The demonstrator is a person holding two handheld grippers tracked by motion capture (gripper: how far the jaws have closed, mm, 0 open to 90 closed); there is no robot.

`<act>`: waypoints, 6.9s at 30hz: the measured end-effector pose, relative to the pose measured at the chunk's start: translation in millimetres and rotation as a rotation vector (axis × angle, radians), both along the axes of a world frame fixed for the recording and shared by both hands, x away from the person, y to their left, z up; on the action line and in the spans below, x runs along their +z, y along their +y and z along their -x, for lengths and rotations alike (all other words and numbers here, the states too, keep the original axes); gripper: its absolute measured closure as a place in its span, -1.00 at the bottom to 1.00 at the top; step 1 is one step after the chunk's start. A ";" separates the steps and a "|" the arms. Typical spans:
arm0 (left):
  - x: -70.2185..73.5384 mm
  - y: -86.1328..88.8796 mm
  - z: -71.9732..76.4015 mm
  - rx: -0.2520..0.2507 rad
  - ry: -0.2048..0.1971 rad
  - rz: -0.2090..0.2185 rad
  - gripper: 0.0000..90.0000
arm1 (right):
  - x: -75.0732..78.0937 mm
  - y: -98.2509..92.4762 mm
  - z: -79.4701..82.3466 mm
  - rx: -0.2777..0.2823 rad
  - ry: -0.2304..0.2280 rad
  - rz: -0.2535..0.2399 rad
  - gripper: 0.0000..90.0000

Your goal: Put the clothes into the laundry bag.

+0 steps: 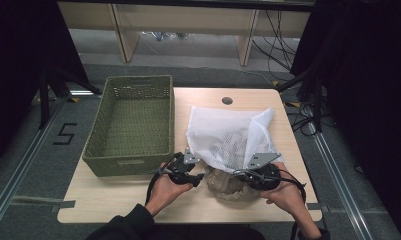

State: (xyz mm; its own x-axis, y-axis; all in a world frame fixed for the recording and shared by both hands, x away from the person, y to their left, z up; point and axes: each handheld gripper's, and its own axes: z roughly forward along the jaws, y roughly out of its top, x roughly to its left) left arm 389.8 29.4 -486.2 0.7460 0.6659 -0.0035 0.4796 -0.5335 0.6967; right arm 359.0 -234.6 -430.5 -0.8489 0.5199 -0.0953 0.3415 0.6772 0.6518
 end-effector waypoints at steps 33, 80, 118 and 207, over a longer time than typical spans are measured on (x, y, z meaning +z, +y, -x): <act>-10.6 -3.3 -20.4 0.015 0.050 0.060 0.95 | -2.4 1.0 -1.1 0.005 0.004 0.040 0.99; -14.3 6.0 21.5 -0.105 0.105 0.060 0.96 | -48.4 73.5 -81.9 -0.069 0.011 0.115 1.00; 19.5 7.5 48.7 -0.106 0.025 0.112 -0.04 | 14.9 27.9 -57.1 0.001 -0.051 -0.040 1.00; -15.8 -25.7 36.4 -0.238 0.082 -0.051 0.99 | -59.2 38.0 -59.5 -0.027 0.093 0.065 0.99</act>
